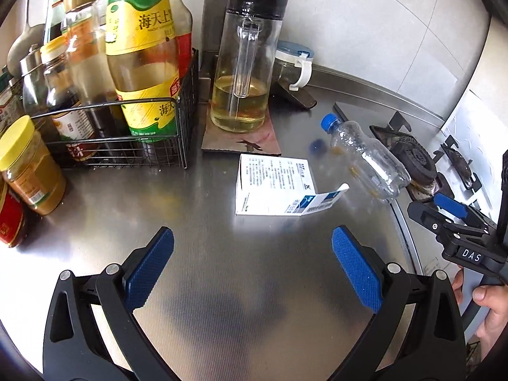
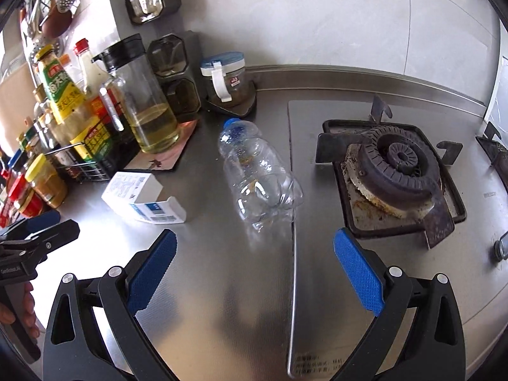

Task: Collect trash
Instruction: 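Grasp the white medicine box with the left gripper while the right gripper grasps the clear plastic bottle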

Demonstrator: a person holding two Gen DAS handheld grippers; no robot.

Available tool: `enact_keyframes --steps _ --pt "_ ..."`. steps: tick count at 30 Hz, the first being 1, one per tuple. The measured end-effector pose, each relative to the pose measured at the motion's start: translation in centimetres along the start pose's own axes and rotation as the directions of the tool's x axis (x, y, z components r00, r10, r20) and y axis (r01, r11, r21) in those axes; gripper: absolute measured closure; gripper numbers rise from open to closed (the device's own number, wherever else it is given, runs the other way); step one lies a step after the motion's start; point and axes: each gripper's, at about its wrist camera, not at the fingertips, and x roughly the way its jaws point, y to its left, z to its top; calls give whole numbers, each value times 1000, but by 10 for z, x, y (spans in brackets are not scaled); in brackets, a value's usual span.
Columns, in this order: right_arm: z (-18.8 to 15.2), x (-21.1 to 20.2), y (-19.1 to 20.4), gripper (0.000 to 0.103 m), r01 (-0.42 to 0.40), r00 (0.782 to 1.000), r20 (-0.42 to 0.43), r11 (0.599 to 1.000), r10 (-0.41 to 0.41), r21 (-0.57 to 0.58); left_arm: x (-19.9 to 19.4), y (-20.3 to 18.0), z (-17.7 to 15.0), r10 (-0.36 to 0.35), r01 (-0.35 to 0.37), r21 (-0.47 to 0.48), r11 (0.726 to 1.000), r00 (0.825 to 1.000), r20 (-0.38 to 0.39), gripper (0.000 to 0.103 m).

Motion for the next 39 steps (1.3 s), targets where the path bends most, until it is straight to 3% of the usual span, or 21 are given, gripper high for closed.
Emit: enact_keyframes --steps 12,15,25,28,32,34,39 --pt "22 38 0 3 -3 1000 -11 1000 3 2 50 -32 34 -7 8 51 999 1000 -15 8" --pt "25 46 3 3 -3 1000 -19 1000 2 -19 64 -39 36 33 -31 73 997 999 -30 8" --pt "29 70 0 3 5 998 -62 999 -8 -52 90 -33 32 32 -28 50 998 997 -71 8" --pt "29 74 2 8 -11 997 -73 998 7 -63 92 -31 32 21 -18 51 999 997 -73 8" --pt "29 75 9 34 -12 997 -76 994 3 -110 92 -29 32 4 0 67 998 998 -66 10" --pt "28 75 10 35 -21 997 -80 993 11 -114 93 -30 32 -19 24 76 997 997 -70 20" --pt "24 70 8 36 -34 997 -73 995 26 -98 91 -31 31 -24 30 88 996 997 -71 32"
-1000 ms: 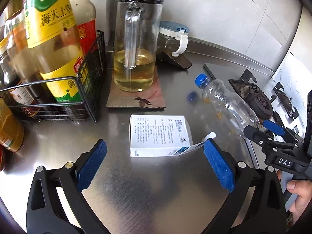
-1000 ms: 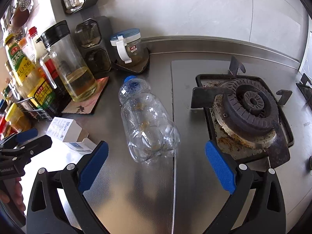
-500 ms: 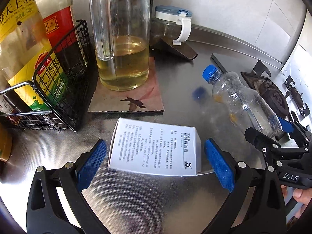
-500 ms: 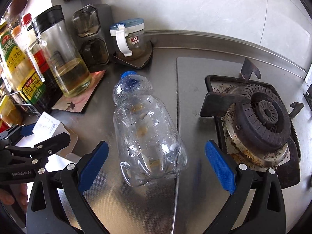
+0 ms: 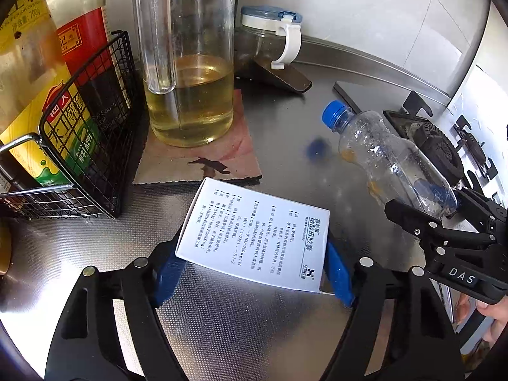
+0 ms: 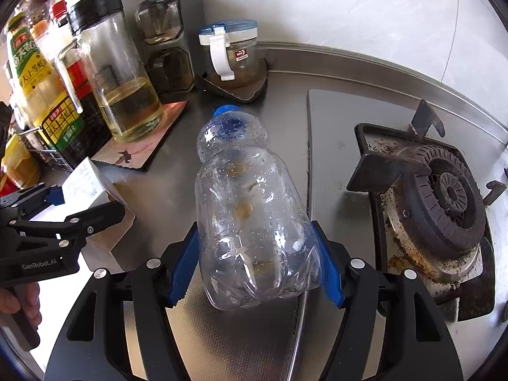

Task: Collect trash
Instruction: 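Grasp the white medicine box with the left gripper while the right gripper grasps the clear plastic bottle, then carry the box and bottle down over the floor bin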

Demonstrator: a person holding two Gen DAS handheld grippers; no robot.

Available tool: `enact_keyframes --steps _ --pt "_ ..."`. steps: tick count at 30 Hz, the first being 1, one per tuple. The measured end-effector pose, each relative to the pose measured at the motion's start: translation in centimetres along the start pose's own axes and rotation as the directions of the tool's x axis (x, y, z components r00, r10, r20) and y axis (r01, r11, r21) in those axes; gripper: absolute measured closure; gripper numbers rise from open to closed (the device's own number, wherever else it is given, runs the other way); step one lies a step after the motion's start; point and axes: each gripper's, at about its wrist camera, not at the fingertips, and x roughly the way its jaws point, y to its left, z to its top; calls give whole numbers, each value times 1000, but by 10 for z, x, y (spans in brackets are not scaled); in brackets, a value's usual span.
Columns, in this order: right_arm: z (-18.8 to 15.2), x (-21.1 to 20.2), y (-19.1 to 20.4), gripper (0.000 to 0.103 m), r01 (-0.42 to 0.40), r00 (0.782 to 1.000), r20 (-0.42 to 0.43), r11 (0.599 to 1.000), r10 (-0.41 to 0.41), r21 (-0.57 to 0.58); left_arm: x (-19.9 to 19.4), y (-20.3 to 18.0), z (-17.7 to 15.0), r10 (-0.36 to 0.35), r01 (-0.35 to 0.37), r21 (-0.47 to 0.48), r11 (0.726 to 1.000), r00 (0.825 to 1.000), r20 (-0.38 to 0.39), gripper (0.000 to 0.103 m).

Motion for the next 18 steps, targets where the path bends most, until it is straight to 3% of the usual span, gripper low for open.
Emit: enact_keyframes --steps 8,18 --pt "-9 -17 3 37 -18 1000 20 1000 17 19 -25 -4 -7 5 -6 19 1000 999 50 33" --pt "-36 -82 15 38 -40 996 85 999 39 7 -89 -3 -32 27 -30 31 999 993 115 33"
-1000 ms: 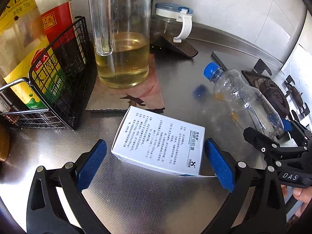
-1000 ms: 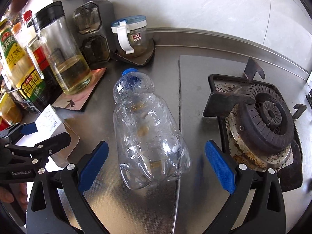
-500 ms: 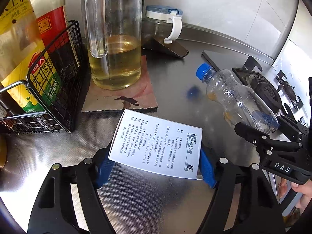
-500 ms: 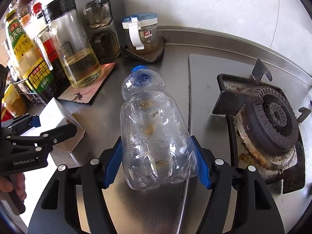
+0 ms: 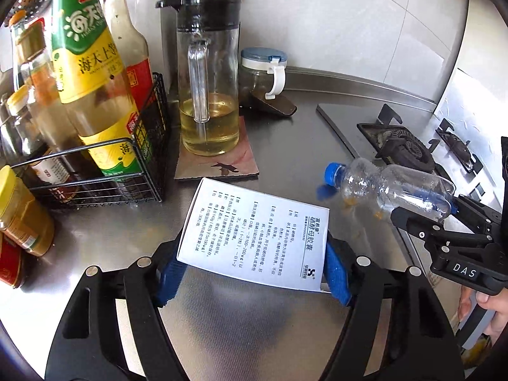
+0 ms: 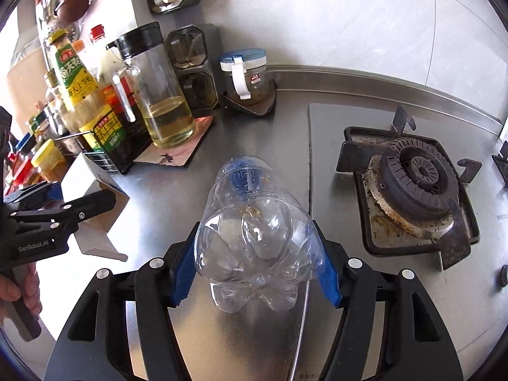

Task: Collect trash
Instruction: 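Carry the box and bottle down over the floor bin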

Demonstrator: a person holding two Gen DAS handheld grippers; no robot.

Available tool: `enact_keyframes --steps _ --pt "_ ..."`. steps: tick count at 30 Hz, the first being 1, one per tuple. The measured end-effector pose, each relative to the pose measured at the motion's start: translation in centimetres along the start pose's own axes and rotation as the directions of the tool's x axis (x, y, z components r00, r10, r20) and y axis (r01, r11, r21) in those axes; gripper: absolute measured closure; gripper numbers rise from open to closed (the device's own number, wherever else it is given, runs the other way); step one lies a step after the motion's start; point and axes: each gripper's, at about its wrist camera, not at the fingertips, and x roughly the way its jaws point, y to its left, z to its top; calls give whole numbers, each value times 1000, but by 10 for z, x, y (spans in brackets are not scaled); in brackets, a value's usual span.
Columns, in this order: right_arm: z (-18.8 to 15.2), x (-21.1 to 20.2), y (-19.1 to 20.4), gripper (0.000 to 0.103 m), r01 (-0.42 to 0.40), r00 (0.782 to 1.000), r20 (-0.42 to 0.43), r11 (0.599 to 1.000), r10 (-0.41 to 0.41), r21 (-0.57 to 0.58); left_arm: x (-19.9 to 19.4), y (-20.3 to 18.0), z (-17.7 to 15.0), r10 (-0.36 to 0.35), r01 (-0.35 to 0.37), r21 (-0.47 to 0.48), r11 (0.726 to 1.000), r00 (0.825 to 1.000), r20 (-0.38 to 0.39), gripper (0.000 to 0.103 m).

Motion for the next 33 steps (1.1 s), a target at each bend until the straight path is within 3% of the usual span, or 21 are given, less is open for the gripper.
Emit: enact_keyframes --steps 9,24,33 --pt "-27 -67 20 39 -18 999 49 1000 19 -13 -76 -4 -34 7 -7 -2 1000 999 53 33" --pt "-93 -168 49 40 -95 993 63 995 97 -41 -156 -13 -113 -32 33 -7 999 997 75 33" --pt "-147 -200 58 40 -155 988 -7 987 155 -36 -179 -11 -179 -49 50 -55 997 999 24 33"
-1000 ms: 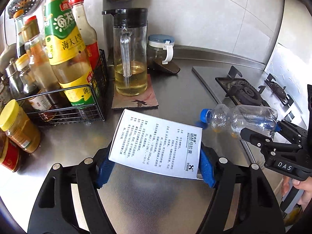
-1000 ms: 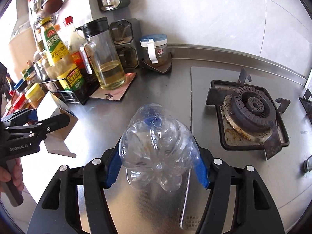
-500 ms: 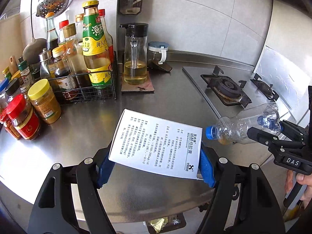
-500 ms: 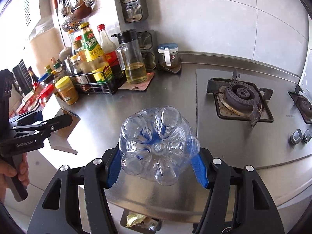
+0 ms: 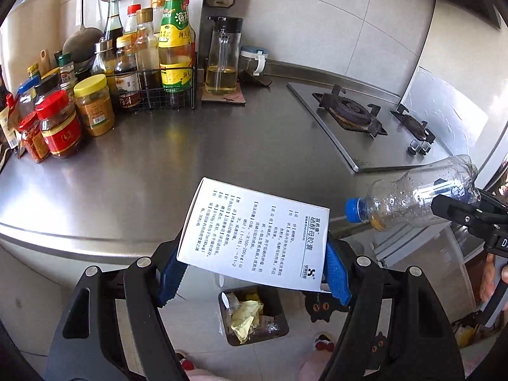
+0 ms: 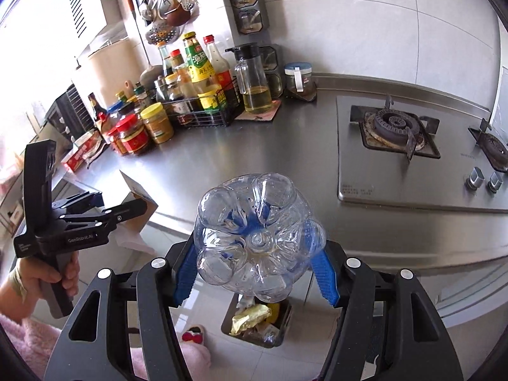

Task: Collect trash
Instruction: 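Carry the box and bottle down over the floor bin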

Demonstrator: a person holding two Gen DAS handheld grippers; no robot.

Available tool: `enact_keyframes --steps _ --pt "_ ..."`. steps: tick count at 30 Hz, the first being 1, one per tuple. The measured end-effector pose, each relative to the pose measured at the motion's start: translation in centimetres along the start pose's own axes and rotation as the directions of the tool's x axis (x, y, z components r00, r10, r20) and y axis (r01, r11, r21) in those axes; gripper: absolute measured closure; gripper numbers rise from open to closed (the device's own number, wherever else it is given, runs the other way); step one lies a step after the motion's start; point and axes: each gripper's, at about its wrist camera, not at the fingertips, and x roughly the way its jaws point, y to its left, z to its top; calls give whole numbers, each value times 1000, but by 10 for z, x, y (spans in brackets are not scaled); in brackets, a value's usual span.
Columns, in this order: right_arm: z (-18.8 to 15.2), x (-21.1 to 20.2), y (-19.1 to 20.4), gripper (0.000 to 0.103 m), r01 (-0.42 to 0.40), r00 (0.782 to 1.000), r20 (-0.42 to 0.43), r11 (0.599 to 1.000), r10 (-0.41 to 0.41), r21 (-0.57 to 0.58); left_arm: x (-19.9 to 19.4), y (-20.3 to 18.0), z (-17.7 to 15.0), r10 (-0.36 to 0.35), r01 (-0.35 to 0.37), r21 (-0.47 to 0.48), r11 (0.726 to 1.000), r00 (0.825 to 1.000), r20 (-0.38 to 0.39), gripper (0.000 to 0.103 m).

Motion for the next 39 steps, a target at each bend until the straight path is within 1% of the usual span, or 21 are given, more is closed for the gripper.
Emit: enact_keyframes --steps 4,6,8,10,14,17,19,21,25,28,30,34,37,39 --pt "-33 15 1 40 -16 996 -90 1000 18 23 -1 5 -25 9 -9 -7 1000 1000 -17 33" --pt "-50 27 1 40 -22 990 -138 999 28 41 4 9 -39 16 -17 -22 1000 999 -42 33" --pt "-67 40 2 40 -23 983 -181 998 33 56 14 14 -52 18 -20 -27 999 997 -76 33" --pt "-81 54 2 40 -8 976 -218 998 20 57 26 15 -65 25 -27 -23 999 993 -116 33" --pt "-105 86 -3 40 25 958 -286 997 -2 78 57 21 -93 21 -29 -38 999 981 -195 33" --pt "-120 111 -8 40 46 944 -330 995 -14 89 85 25 -113 16 -31 -52 998 965 -261 33" --pt "-130 129 -13 40 40 934 -358 992 6 122 104 29 -126 4 -29 -75 997 951 -309 33" --pt "-141 147 -15 40 47 924 -382 991 5 125 120 30 -135 -4 -29 -91 995 939 -344 33" --pt "-163 183 -18 40 55 901 -434 991 2 118 154 34 -149 -11 -37 -114 993 920 -391 33" --pt "-178 208 -16 40 58 884 -468 993 -1 107 178 37 -157 -9 -48 -127 991 909 -417 33" --pt "-187 222 -17 40 59 876 -482 993 -2 104 193 38 -160 -9 -53 -134 990 904 -428 33" --pt "-201 249 -20 39 70 858 -514 991 -1 115 227 46 -173 -21 -70 -169 983 875 -483 33" --pt "-211 268 -21 40 70 844 -537 992 -1 108 249 48 -181 -17 -85 -177 981 862 -507 33" --pt "-218 280 -20 39 66 836 -549 993 -1 98 262 50 -184 -16 -93 -185 978 856 -516 33"
